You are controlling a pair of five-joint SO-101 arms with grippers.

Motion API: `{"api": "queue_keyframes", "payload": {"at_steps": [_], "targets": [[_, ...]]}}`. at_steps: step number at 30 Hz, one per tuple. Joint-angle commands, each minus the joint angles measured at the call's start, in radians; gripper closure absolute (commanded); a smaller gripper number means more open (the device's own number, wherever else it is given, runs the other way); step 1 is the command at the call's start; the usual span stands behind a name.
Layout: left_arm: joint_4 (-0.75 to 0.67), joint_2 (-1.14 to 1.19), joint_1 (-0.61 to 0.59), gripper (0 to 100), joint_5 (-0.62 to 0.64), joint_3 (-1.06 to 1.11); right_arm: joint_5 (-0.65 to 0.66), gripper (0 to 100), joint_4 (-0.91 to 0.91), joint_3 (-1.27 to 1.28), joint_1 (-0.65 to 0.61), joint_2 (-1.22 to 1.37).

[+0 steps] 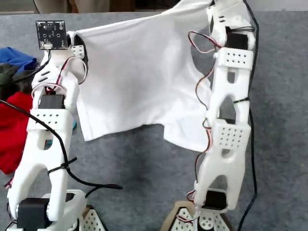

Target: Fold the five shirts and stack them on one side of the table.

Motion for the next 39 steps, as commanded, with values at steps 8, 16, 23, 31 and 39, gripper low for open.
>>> {"api": "queue_keyframes", "payload": {"at_steps": [8, 16, 23, 31, 39], "targets": [[0.256, -0.016, 0.011, 98, -0.087, -0.048, 0.068, 99.3, 0.701, -0.492, 0.065, 0.007], [0.582, -0.065, 0.023, 98, -0.089, -0.091, 0.226, 99.4, 0.95, -0.499, 0.074, -0.039], [0.736, -0.202, 0.081, 98, -0.091, -0.037, 0.295, 99.4, 1.033, -0.493, 0.101, -0.074], [0.732, -0.298, 0.118, 98, -0.091, 0.144, 0.359, 99.4, 1.036, -0.489, 0.128, -0.077], [0.732, -0.308, 0.115, 98, -0.086, 0.141, 0.206, 99.4, 1.037, -0.363, 0.11, -0.137]]}}
